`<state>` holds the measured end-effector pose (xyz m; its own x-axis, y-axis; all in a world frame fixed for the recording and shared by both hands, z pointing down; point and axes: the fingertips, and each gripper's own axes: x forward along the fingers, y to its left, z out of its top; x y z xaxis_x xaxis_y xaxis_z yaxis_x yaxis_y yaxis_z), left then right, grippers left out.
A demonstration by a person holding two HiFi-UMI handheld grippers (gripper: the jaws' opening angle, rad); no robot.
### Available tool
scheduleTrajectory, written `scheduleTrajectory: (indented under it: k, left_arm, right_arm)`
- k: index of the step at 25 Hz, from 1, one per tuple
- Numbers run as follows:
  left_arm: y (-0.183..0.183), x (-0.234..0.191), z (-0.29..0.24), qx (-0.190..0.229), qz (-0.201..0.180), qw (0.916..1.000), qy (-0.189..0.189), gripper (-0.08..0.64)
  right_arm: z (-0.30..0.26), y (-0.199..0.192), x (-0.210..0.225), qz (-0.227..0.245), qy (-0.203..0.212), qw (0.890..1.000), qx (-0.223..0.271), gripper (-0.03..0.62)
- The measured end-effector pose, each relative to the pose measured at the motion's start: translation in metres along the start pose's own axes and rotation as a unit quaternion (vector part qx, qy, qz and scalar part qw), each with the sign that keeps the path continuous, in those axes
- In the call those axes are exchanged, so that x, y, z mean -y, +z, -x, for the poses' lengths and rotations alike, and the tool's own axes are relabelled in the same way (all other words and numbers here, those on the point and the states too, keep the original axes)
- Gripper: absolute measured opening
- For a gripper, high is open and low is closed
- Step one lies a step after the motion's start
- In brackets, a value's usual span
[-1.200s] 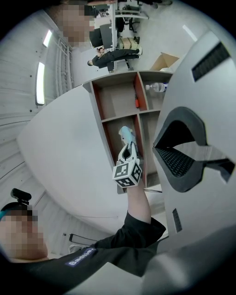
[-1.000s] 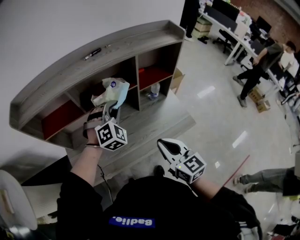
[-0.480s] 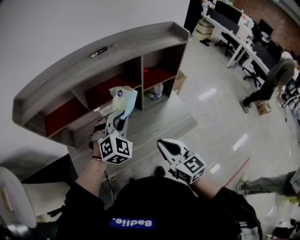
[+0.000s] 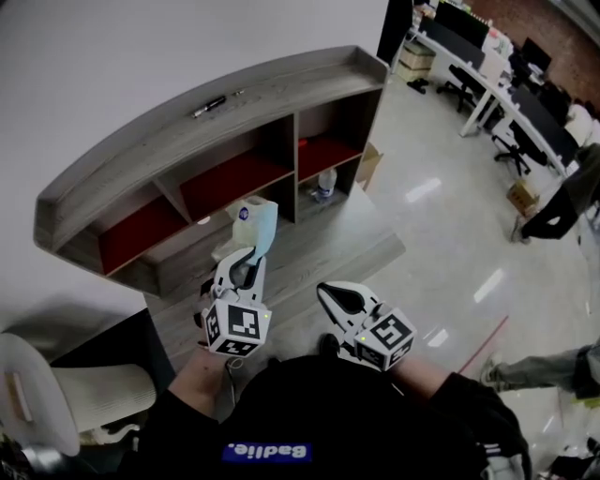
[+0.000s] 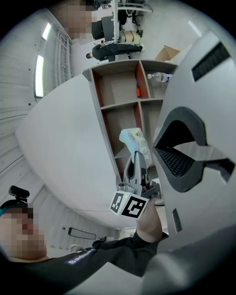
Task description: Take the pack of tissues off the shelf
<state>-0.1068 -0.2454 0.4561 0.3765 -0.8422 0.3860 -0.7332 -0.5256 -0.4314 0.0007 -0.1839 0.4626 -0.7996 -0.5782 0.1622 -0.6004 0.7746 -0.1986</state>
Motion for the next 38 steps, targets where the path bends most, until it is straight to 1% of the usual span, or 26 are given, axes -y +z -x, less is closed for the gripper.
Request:
scheduleTrajectory:
  k: [4,9,11,14,19,25,27,32,38]
  left_arm:
    - [-0.005,0.003,0.013,0.007,0.031,0.9995,0.005,0.044]
    - [-0.011,0.013,0.026,0.014,0.048,0.9987,0.004,0.044]
    - [-0.013,0.014,0.030,0.015,0.065,0.9977,0.006,0.044]
    - [-0.010,0.012,0.037,0.021,0.102,0.9945,0.007,0.044]
    - [-0.009,0.016,0.043,0.039,0.166,0.9853,-0.006,0.044]
    - [-0.005,0.028,0.050,0.056,0.249,0.9661,-0.035,0.043]
    - [-0.003,0.033,0.053,0.060,0.261,0.9627,-0.041,0.043]
    - [0.002,0.043,0.057,0.069,0.272,0.9585,-0.051,0.043]
    - [0.005,0.051,0.062,0.072,0.275,0.9569,-0.057,0.044]
  right_arm:
    - [-0.004,-0.001,-0.006,0.002,0.008,1.000,-0.006,0.029]
    - [-0.007,-0.005,-0.012,0.003,0.016,1.000,-0.015,0.029]
    - [-0.008,-0.005,-0.012,0.000,0.016,1.000,-0.012,0.029]
    - [-0.011,-0.001,-0.015,0.002,0.018,1.000,-0.006,0.029]
    - [-0.013,-0.002,-0.017,0.005,0.021,1.000,-0.004,0.029]
    - [-0.010,-0.003,-0.021,0.006,0.025,1.000,-0.003,0.029]
    - [-0.008,-0.004,-0.021,0.007,0.025,1.000,-0.002,0.029]
    - [-0.005,-0.006,-0.023,0.007,0.027,1.000,-0.004,0.029]
    - [-0.003,-0.003,-0.026,0.011,0.030,0.999,0.002,0.029]
